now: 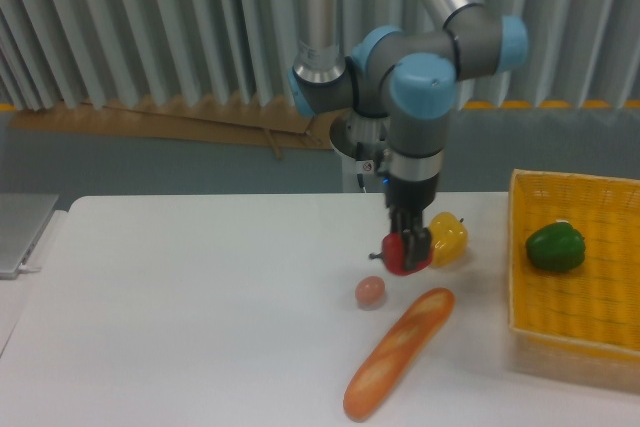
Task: Place the red pepper on the table
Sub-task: 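Carry the red pepper out of the basket toward the baguette, then lower the red pepper onto the table beside the baguette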
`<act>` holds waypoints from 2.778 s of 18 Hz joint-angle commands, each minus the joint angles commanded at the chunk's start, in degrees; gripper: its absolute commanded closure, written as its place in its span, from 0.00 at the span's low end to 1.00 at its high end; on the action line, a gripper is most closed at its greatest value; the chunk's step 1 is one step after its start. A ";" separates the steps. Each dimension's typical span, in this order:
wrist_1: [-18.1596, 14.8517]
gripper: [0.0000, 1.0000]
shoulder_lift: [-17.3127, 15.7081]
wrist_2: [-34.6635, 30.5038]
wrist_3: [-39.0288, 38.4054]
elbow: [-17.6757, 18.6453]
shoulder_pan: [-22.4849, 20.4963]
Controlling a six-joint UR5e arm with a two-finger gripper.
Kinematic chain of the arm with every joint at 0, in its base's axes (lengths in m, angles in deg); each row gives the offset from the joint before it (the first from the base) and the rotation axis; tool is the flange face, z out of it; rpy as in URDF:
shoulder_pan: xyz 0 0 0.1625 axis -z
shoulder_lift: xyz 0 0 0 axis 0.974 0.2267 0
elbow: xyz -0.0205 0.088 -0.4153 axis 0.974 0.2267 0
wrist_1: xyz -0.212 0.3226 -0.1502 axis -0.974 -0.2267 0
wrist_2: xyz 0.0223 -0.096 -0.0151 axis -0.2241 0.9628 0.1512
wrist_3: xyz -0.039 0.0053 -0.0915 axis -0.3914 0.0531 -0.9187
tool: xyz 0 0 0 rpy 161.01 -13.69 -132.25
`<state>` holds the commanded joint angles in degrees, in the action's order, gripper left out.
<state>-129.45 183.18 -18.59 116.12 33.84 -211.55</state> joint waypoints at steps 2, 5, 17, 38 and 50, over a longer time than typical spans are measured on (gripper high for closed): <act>1.41 0.55 0.97 0.00 -0.71 0.00 0.70; 3.43 0.55 2.81 -0.26 -2.73 -0.35 1.67; 8.88 0.55 9.49 -2.90 -5.54 -1.67 4.22; 8.80 0.55 12.75 -4.57 -8.27 -0.97 9.23; 8.80 0.00 12.22 -4.57 -8.18 -0.88 9.32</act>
<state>-120.66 195.41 -23.16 107.94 32.96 -202.23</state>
